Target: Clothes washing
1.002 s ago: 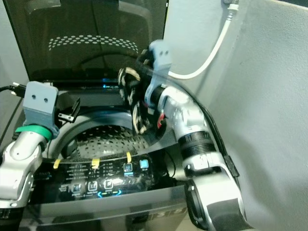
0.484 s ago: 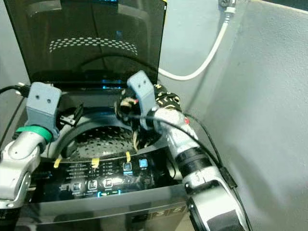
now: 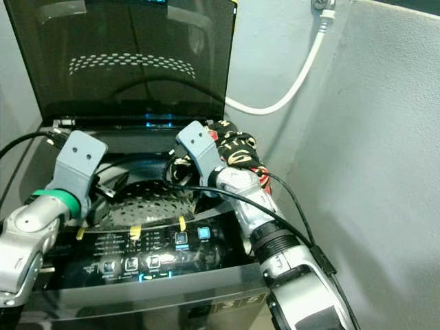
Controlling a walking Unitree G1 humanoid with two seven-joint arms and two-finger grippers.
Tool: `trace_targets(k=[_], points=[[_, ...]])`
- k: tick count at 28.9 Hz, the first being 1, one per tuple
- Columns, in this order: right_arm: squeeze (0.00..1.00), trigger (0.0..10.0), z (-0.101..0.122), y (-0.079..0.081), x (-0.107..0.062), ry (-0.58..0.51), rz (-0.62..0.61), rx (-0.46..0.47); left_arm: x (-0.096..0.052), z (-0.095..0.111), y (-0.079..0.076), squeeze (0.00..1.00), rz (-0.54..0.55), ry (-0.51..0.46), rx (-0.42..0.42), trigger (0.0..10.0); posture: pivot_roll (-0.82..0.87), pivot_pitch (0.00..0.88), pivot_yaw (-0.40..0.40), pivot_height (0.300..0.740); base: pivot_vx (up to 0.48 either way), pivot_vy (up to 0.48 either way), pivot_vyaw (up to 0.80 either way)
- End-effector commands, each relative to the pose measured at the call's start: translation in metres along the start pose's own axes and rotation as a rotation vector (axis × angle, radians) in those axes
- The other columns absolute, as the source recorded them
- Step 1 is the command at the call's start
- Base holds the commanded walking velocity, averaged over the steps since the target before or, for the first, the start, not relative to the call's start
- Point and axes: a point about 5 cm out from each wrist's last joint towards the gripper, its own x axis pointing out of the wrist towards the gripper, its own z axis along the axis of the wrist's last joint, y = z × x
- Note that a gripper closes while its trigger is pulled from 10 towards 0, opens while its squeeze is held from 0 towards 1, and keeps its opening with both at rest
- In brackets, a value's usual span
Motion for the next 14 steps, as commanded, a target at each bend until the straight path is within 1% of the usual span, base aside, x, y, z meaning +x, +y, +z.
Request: trace_targets(k=[1,5,8,9,10,11,14], points=[[1.00,10.0,-0.003,-0.001,-0.001,0.013,0.004,0.006,-0.003,-0.003,-0.003,0.00,-0.019,0.017,0.006,10.0,0.02,0.060,0.005,0.740,0.000,0.000,0.00],[1.00,10.0,0.004,0.001,-0.002,0.002,0.050,0.012,-0.004,-0.003,-0.004,0.00,-0.039,0.032,-0.005,10.0,0.03,0.062,0.013,0.740,0.000,0.000,0.00],[1.00,10.0,0.008,0.002,-0.004,-0.005,0.075,0.012,-0.002,0.002,-0.006,0.00,-0.067,0.005,-0.022,10.0,0.03,0.062,0.015,0.740,0.000,0.000,0.00],[1.00,10.0,0.011,0.002,-0.005,-0.011,0.084,0.014,-0.003,0.005,-0.009,0.00,-0.097,-0.009,-0.037,10.0,0.03,0.062,0.017,0.740,0.000,0.000,0.00],[1.00,10.0,0.011,0.002,-0.005,-0.011,0.084,0.014,-0.003,0.005,-0.009,0.00,-0.097,-0.009,-0.037,10.0,0.03,0.062,0.017,0.740,0.000,0.000,0.00],[1.00,10.0,0.014,0.001,-0.007,-0.016,0.096,0.011,-0.004,0.008,-0.012,0.00,-0.134,-0.016,-0.047,10.0,0.03,0.062,0.019,0.740,0.000,0.000,0.00],[1.00,10.0,0.018,0.000,-0.009,-0.023,0.105,0.007,-0.005,0.009,-0.015,0.00,-0.164,-0.017,-0.049,10.0,0.03,0.064,0.021,0.740,0.000,0.000,0.00]])
